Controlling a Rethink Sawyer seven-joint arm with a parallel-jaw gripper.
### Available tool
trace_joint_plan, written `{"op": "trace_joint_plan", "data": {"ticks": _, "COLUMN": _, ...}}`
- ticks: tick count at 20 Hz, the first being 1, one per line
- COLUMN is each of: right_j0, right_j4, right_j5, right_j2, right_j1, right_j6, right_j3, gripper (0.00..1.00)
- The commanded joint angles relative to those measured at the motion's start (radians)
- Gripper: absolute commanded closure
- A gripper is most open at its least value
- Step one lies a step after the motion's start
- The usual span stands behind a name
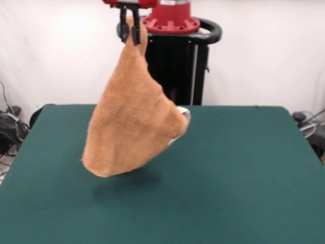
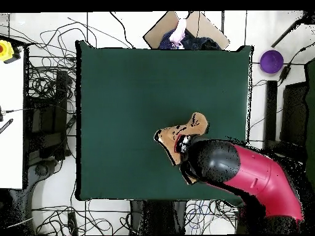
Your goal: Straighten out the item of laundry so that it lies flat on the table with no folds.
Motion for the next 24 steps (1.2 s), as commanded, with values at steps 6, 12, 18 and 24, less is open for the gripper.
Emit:
{"op": "trace_joint_plan", "data": {"ticks": 6, "right_j0": 0.013, "right_j4": -0.083, "right_j5": 0.172, "right_j2": 0.154, "right_j1": 0.101, "right_j6": -0.125, "right_j3": -0.122, "gripper": 1.0}}
{"op": "trace_joint_plan", "data": {"ticks": 12, "right_j0": 0.063, "right_j4": -0.123, "right_j5": 0.171, "right_j2": 0.148, "right_j1": 0.145, "right_j6": -0.052, "right_j3": -0.186, "gripper": 1.0}}
{"op": "trace_joint_plan", "data": {"ticks": 18, "right_j0": 0.116, "right_j4": -0.134, "right_j5": 0.146, "right_j2": 0.139, "right_j1": 0.182, "right_j6": 0.011, "right_j3": -0.232, "gripper": 1.0}}
{"op": "trace_joint_plan", "data": {"ticks": 24, "right_j0": 0.171, "right_j4": -0.12, "right_j5": 0.053, "right_j2": 0.12, "right_j1": 0.231, "right_j6": 0.089, "right_j3": -0.276, "gripper": 1.0}}
